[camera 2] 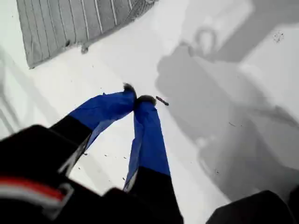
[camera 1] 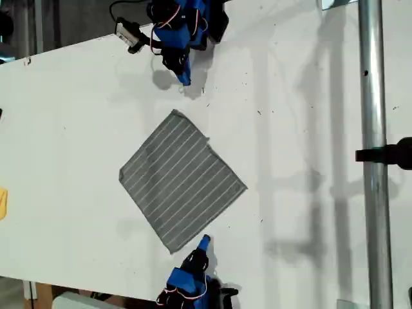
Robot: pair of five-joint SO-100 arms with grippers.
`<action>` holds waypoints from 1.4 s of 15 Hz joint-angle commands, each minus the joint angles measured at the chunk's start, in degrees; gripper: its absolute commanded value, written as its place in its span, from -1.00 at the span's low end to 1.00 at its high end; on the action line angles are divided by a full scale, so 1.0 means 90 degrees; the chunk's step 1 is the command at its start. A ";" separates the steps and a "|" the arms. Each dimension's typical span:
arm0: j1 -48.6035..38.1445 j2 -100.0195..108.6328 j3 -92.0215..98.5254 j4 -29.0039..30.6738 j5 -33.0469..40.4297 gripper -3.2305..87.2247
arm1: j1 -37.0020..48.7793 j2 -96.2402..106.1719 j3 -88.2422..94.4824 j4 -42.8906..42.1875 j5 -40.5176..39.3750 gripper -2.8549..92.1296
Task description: Grasp corners of a towel and fold twice.
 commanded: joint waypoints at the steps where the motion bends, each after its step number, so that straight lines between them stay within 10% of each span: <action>1: -0.0479 0.0029 0.0078 0.0020 -0.3711 -0.93 | 0.0098 -0.0020 -0.0098 0.0068 0.0195 -0.94; 14: -0.0137 -0.0039 -0.0371 -0.0176 -0.5195 -0.96 | -0.0059 -0.0244 -0.0908 0.0313 0.0117 -0.95; 21: -0.0088 -0.5020 -0.3799 -0.1143 -0.4922 -0.96 | 0.0225 -0.2500 -0.2686 -0.0010 -0.1045 -0.95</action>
